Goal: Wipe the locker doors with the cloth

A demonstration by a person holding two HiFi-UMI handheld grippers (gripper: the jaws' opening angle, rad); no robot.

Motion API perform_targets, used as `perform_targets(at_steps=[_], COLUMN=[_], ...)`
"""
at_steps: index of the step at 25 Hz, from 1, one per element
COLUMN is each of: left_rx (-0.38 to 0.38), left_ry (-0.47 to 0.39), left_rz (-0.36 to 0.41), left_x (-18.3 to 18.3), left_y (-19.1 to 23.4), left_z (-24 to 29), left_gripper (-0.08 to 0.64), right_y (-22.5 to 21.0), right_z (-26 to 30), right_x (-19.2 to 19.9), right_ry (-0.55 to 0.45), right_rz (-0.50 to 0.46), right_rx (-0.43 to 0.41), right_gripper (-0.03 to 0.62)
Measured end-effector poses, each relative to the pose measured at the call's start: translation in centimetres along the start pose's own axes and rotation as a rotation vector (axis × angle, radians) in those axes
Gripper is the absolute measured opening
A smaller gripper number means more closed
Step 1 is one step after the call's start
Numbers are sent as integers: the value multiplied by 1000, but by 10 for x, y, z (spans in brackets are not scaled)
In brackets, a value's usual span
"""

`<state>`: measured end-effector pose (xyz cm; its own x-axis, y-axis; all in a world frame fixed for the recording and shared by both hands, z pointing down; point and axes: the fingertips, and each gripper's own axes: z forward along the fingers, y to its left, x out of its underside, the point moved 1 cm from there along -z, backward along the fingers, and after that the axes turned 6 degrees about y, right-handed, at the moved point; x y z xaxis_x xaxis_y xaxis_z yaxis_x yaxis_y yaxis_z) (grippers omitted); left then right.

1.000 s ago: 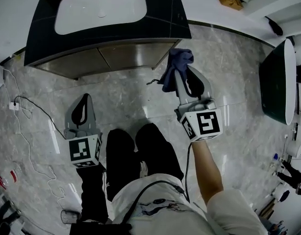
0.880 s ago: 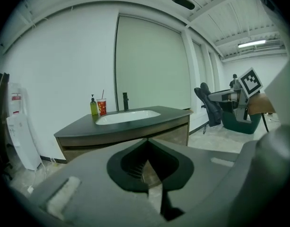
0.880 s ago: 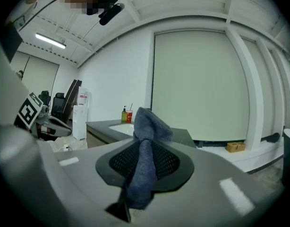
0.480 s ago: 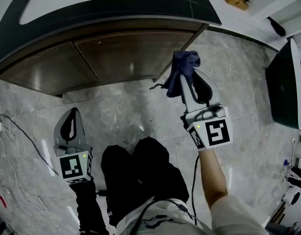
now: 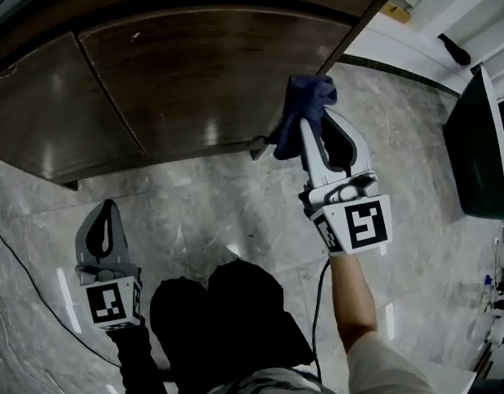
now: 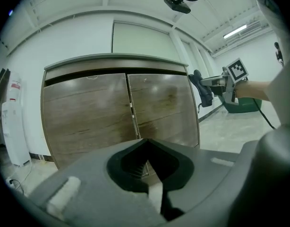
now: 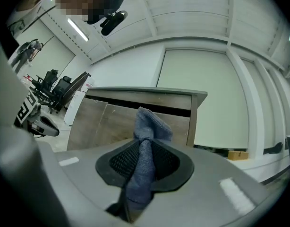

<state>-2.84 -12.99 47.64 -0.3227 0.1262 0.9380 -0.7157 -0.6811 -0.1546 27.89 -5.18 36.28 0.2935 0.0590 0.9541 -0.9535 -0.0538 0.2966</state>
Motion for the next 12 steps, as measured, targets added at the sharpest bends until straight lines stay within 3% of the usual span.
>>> perform_targets(at_steps=[5,12], left_rx=[-47,-81], left_ry=[19,28], left_rz=[-4,-9], left_x=[28,26], left_y=[4,-2], left_z=[-9,-19], left_gripper=[2,2], right_y=[-9,-38], right_z=[13,39], right_x=[5,-28], right_ry=[-28,-106], right_rz=[-30,-63], right_rx=[3,19], right_gripper=[87,87])
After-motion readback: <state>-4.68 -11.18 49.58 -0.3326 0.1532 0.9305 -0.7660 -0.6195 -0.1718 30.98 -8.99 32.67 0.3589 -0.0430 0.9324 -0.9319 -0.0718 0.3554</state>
